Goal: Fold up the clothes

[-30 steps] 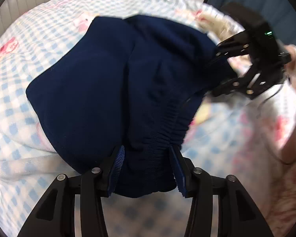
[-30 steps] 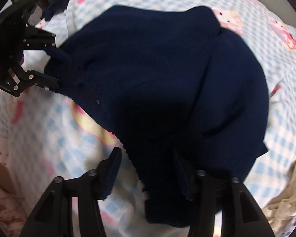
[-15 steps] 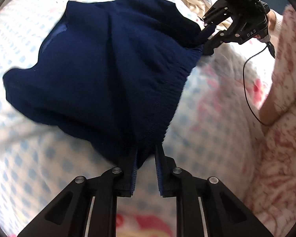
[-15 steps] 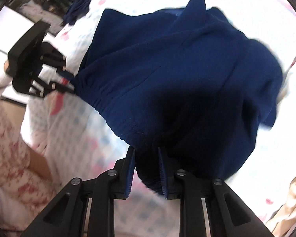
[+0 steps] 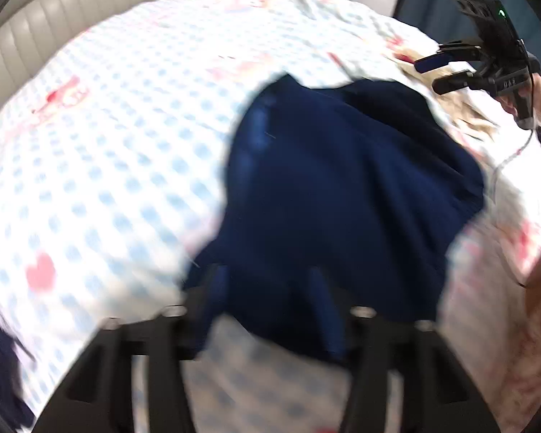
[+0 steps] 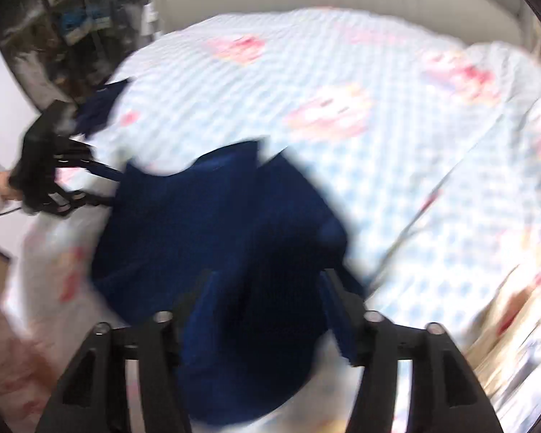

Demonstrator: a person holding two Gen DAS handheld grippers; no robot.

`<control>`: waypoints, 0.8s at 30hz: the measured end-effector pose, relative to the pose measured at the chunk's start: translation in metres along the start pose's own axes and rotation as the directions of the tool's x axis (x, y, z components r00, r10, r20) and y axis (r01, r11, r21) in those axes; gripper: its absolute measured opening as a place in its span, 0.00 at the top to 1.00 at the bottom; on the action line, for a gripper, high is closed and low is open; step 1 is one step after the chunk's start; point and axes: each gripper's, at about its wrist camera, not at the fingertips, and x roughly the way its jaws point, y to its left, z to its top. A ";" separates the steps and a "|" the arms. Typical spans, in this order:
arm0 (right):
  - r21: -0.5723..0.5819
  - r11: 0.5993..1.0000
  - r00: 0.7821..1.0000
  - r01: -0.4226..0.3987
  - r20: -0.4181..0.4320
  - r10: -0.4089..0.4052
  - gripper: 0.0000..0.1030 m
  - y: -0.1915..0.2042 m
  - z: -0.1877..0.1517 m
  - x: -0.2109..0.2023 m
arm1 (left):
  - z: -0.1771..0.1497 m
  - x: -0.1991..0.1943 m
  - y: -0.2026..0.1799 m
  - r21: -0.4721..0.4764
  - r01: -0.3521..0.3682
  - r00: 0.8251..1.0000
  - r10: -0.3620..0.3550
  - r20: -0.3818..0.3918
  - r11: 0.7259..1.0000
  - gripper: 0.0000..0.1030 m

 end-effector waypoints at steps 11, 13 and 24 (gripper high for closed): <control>0.143 0.985 0.996 0.091 -0.026 -0.088 0.38 -0.020 -0.008 0.042 | -0.012 0.043 -0.001 0.006 -0.066 0.990 0.066 -0.121 0.998 0.88; 0.130 0.985 0.994 0.112 -0.001 -0.113 0.38 0.001 -0.014 0.045 | -0.012 0.039 -0.003 0.017 -0.110 0.987 0.111 -0.120 0.994 0.88; 0.089 0.920 0.921 0.383 -0.115 -0.372 0.38 -0.007 -0.023 0.082 | -0.027 -0.005 0.026 -0.159 -0.161 0.985 0.150 -0.082 0.974 0.80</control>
